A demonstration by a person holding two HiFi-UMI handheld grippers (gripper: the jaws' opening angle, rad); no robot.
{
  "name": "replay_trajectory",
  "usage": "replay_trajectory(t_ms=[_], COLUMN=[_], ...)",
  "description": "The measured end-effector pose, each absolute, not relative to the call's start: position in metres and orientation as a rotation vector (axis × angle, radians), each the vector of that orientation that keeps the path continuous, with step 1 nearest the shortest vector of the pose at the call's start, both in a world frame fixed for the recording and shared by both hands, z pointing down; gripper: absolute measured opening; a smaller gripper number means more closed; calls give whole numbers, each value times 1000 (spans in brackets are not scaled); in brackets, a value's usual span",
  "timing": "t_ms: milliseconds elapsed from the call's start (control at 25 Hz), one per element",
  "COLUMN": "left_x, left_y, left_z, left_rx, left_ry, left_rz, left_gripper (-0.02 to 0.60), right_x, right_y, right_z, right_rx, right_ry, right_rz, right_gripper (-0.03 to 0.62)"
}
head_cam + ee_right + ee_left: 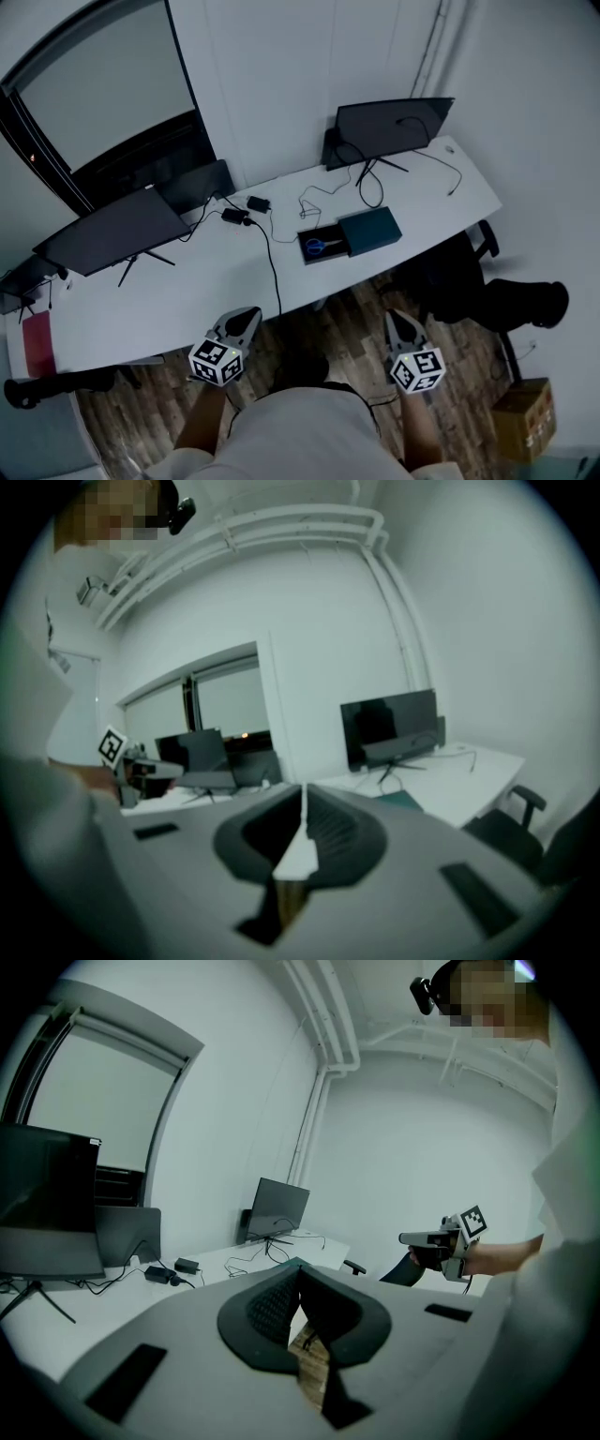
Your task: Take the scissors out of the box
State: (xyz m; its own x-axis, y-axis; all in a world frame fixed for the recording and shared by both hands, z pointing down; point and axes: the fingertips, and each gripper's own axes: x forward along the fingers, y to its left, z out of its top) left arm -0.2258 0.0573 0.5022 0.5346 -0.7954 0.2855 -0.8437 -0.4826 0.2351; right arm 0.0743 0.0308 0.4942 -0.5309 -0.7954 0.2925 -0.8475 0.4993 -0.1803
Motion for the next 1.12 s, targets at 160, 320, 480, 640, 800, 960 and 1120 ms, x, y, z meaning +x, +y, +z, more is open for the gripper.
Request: replay_trajectory(t_ms=[160,320,480,640,800,960,1120], left_x=[-208,-192,-181,-175,-169,-166,-166], left_y=[42,27,16,4,-9,-24,-46], left_z=[507,510,510,511,513,521,528], left_rx=[2406,2393,2383,2366,2371,2369,2390], left_ry=[-1381,-1403,-1413,-1414,-1397,-1367,-1318], left_rz=[220,232,245,258,255,267,281], left_gripper=[32,32,32,32,32,32,32], right_x=[91,106,112,113,117,120,118], right_y=[7,-14,-27,-36,-44,-53,-66], right_z=[499,507,513,514,518,525,529], right_rx=[1387,1363,1337,1316,1319,1336,1361], right_ry=[-2587,-2601,-2620,-2620,-2611,-2590,-2555], right_rz=[471,494,525,542,556,573,582], right_gripper=[34,34,34,34,34,34,34])
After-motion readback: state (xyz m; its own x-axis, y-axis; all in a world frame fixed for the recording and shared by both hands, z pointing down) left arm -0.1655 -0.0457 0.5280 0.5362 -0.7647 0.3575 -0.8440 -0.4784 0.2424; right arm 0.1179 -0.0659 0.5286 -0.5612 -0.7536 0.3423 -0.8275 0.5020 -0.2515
